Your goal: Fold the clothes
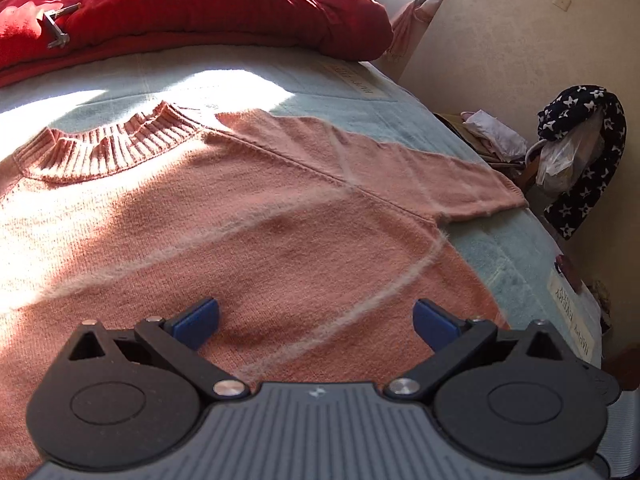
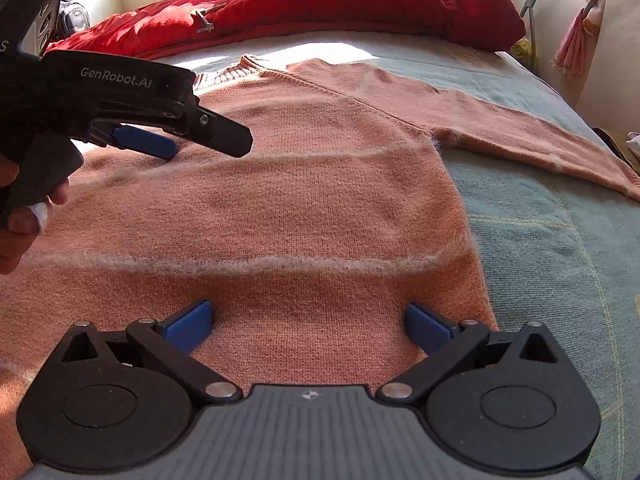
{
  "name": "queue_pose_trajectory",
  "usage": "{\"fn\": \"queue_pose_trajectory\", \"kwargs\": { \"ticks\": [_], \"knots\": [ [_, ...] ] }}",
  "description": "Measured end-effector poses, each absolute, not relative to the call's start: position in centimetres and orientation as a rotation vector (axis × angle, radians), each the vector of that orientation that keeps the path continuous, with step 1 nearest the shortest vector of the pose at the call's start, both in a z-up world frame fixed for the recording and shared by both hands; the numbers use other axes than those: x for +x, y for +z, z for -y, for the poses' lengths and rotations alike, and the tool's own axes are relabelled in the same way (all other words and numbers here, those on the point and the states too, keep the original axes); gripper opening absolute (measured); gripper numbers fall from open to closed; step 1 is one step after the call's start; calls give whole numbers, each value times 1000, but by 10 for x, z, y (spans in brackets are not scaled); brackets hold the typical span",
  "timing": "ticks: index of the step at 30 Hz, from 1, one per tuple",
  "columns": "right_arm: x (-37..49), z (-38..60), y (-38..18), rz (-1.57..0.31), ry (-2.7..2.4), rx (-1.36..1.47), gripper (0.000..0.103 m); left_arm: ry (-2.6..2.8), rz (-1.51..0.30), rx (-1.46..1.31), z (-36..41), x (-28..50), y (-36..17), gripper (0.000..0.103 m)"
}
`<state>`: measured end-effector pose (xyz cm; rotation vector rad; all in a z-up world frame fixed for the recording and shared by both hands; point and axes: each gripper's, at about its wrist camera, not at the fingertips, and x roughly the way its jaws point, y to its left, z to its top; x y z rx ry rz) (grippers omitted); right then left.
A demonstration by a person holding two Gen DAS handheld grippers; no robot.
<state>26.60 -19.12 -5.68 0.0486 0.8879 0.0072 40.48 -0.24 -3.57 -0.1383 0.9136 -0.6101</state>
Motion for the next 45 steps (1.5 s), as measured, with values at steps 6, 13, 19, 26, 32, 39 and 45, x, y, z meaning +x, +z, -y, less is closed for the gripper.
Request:
{"fn": "queue_pose_trajectory", "kwargs": {
  "ticks": [6, 13, 19, 26, 32, 39, 45],
  "knots": [
    [263, 191, -58, -862, 2, 47, 103, -607, -953, -103, 15, 436, -57, 102],
    [249, 192, -63, -774, 4, 57, 103, -542, -898, -126, 1, 475, -34, 102],
    [251, 190, -60, -785, -5, 51, 103, -471, -962, -186, -15, 507, -56, 102],
    [252, 187, -59, -791, -12, 29, 103, -389, -949, -67, 4, 532, -57, 102],
    [245, 191, -54, -762, -7, 59, 103, -467, -894, -73, -9, 486, -24, 102],
    [245, 198, -32, -790, 56, 136, 103, -512, -838, -72, -44, 400, 2, 102],
    [243, 182, -7, -758, 135, 144, 103, -439, -756, -204, -110, 342, 30, 102]
  ]
}}
